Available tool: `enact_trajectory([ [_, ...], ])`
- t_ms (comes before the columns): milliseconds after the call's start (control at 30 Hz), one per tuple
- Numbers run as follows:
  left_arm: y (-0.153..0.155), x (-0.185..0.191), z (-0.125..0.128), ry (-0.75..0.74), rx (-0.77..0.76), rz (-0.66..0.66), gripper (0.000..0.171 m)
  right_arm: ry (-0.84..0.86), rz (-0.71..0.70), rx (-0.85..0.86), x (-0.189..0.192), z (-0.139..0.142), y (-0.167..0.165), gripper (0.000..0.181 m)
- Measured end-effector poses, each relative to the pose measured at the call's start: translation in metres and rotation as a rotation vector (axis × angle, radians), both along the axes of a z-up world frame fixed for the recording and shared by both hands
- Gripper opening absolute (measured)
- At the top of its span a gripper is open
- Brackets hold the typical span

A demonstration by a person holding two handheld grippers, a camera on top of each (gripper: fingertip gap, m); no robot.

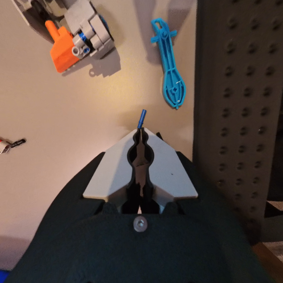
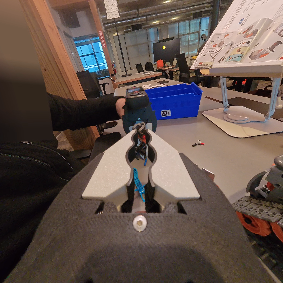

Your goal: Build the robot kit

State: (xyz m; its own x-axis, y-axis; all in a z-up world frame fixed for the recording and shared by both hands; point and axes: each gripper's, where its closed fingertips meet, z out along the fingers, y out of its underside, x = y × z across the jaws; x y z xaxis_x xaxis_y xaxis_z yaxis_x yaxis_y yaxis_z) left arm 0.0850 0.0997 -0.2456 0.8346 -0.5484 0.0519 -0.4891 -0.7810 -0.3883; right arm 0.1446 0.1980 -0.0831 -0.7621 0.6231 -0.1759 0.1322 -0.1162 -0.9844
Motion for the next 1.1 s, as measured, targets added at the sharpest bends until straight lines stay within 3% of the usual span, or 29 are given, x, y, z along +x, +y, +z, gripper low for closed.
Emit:
enact_trajectory([
  [333,-0.001,-0.007,0.024,-0.002,0.108,-0.001,0.02,0.0,-0.003,0.0,0.001,-0.001,0.001,0.008],
  [500,0.0,0.004,0.008,0.051,0.076,-0.063,0.022,-0.011,-0.004,0.001,0.001,-0.005,-0.001,0.008],
  [767,0.006,0.015,0.0,0.033,0.122,-0.052,0.005,-0.046,0.013,0.016,-0.002,-0.013,-0.009,0.008],
  [933,0.015,0.013,0.0,0.048,0.181,-0.003,0.003,-0.08,0.021,-0.021,-0.004,-0.016,-0.011,0.008],
  [1100,0.032,0.019,0.031,0.009,0.355,0.064,0.002,-0.131,0.02,-0.088,-0.008,-0.02,-0.011,0.008],
])
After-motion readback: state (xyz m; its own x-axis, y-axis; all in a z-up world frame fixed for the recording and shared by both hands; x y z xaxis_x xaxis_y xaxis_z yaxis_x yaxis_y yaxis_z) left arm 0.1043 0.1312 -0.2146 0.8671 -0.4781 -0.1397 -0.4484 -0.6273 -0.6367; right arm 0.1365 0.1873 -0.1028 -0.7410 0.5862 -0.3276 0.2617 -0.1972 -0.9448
